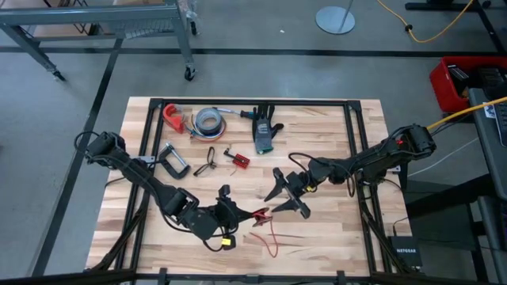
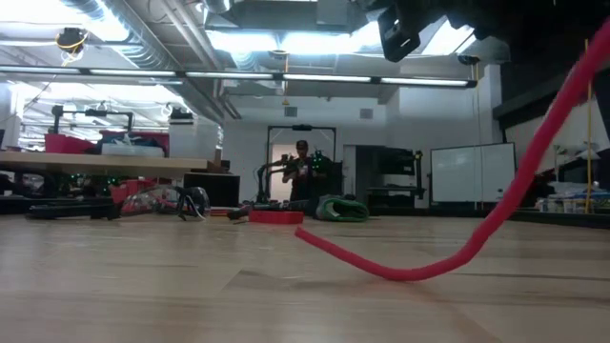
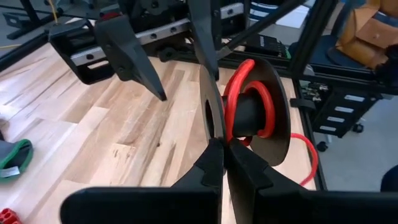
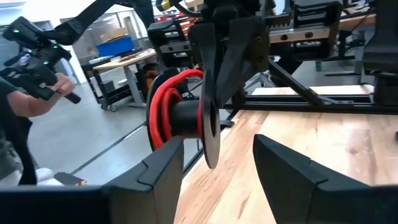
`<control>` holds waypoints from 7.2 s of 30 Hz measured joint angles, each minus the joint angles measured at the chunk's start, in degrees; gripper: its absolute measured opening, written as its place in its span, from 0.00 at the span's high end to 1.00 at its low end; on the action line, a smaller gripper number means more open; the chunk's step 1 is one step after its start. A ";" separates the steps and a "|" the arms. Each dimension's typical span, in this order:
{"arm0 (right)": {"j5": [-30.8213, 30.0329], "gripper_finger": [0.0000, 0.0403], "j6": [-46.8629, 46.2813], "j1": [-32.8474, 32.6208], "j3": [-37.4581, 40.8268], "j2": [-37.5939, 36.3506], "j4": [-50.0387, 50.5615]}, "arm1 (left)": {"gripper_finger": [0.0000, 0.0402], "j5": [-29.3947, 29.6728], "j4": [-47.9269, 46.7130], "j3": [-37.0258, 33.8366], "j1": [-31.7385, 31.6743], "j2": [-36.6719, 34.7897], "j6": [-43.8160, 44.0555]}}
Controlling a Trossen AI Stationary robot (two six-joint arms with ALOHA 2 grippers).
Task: Coil cords
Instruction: Coil the orange wire into the black spool
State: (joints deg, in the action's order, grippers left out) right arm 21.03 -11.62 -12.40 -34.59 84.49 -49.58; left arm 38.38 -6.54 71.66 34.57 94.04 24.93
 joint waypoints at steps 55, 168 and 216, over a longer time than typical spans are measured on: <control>0.35 0.83 1.95 -0.04 -5.27 0.04 6.00 | 1.00 -0.67 5.72 -0.04 -2.49 0.04 -9.30; -2.21 0.98 3.96 17.31 -13.79 -6.85 29.36 | 1.00 16.15 -29.32 0.00 -8.59 10.82 46.69; -14.42 0.99 2.47 16.12 -13.79 5.10 37.56 | 1.00 2.92 0.52 0.22 -18.56 8.28 20.32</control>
State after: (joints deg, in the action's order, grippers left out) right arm 6.61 -9.15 3.71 -48.38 89.59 -12.02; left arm 41.31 -6.02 71.88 16.01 102.32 45.25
